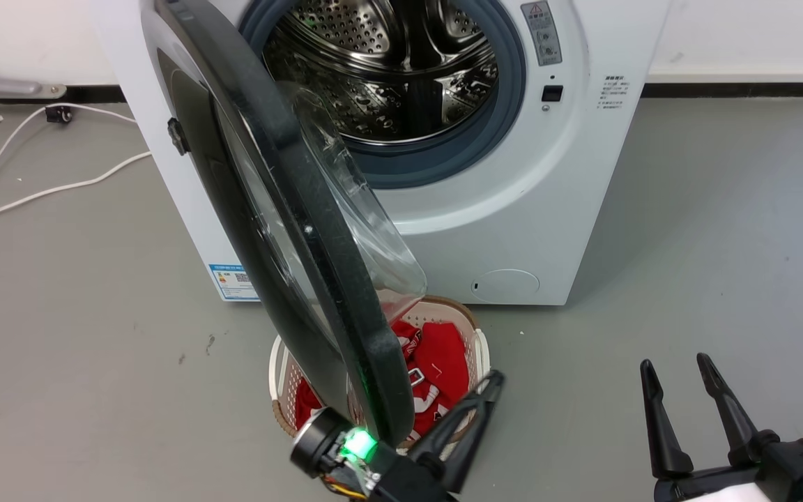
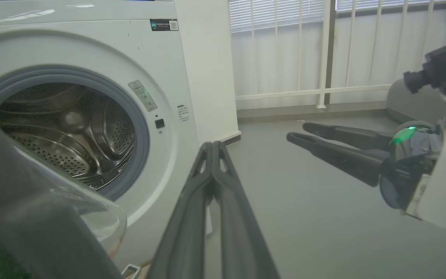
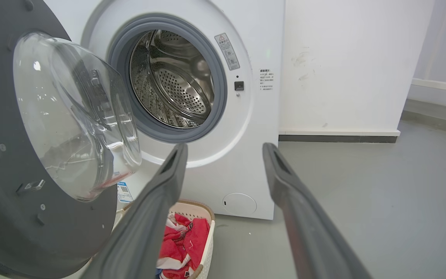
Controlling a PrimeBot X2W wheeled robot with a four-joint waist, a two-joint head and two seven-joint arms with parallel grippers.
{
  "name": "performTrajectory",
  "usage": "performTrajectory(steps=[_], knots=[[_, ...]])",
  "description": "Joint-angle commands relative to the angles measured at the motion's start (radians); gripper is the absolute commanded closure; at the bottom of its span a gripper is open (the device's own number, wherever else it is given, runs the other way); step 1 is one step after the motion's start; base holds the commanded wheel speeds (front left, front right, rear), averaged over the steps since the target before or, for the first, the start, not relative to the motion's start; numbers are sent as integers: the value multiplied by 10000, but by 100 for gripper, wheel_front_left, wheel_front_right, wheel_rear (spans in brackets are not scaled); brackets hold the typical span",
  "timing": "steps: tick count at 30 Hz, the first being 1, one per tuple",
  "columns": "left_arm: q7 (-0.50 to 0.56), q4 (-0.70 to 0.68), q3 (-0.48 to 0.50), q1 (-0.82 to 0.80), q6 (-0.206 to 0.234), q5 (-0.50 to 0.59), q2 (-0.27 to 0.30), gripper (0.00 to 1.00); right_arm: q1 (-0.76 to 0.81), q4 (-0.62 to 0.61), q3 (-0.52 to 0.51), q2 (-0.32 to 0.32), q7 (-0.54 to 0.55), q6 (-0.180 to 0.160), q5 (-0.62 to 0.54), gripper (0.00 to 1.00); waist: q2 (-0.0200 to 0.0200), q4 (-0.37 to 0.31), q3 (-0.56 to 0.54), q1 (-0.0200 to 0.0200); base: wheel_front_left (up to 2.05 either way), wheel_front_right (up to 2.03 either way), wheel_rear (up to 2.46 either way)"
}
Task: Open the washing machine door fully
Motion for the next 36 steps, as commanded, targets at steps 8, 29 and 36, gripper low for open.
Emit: performTrajectory(steps=[8,29,36], knots=[[-27,1130,871,-11,299,-358,98,100,-300,116,18,39,-21,-3,-74,0,0,-80,249,0,0,0,0],[10,1103,2546,808,1041,-487,669,100,69,369,153,36,-21,-3,-89,0,0,632,-32,0,0,0,0],[21,955,3220,1249,1274,-622,887,100,189,403,187,36,-21,-3,-49,0,0,1111,-132,0,0,0,0]])
